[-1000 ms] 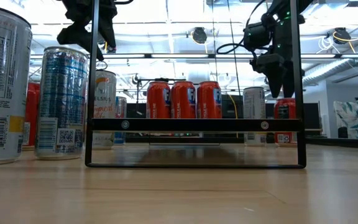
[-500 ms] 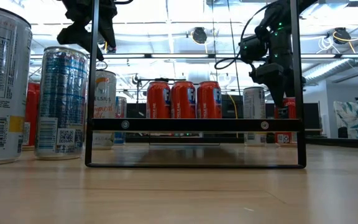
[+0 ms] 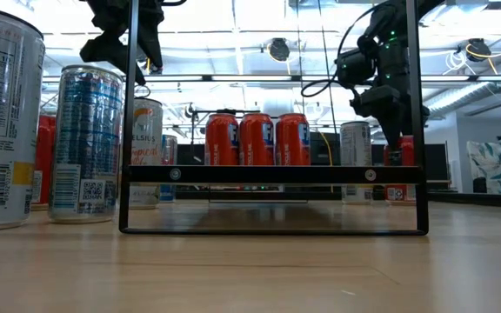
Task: Place canned beverage on shelf
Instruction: Put the top right red soda can on the shelf
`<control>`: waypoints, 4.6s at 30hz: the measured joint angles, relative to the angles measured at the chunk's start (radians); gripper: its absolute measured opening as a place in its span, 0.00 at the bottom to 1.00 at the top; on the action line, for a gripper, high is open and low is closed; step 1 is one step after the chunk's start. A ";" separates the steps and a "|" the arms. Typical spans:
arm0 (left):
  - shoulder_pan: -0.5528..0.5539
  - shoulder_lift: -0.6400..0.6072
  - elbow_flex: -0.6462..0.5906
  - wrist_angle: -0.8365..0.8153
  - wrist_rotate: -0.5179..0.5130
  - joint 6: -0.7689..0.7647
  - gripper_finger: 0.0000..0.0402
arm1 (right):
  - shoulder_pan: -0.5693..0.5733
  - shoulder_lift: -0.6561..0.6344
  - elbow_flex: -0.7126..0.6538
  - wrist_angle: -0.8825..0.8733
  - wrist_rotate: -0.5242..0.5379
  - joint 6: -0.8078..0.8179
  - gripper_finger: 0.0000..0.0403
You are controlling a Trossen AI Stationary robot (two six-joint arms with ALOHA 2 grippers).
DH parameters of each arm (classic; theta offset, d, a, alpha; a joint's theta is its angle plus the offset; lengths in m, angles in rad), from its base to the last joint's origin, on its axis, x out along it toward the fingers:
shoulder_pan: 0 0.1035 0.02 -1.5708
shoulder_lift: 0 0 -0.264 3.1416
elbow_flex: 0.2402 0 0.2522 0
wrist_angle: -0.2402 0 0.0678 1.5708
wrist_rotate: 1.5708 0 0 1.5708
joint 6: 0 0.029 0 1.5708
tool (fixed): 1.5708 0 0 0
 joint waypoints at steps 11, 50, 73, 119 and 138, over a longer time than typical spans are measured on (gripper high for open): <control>0.000 0.000 0.000 0.000 -0.005 -0.001 0.60 | 0.000 0.000 -0.060 0.030 0.003 -0.020 0.88; 0.000 0.000 0.000 0.000 -0.005 -0.001 0.60 | 0.055 -0.043 -0.093 0.119 0.081 0.030 0.88; 0.000 0.000 0.000 0.004 -0.004 -0.002 0.60 | 0.055 -0.054 -0.091 0.075 -0.021 0.062 0.65; -0.134 0.000 0.185 0.311 -0.142 0.369 0.60 | 0.540 -0.475 -0.092 0.586 -0.138 0.844 0.66; -0.239 0.162 0.185 0.660 -0.166 0.707 0.86 | 0.620 -0.397 -0.092 0.788 -0.043 1.019 0.66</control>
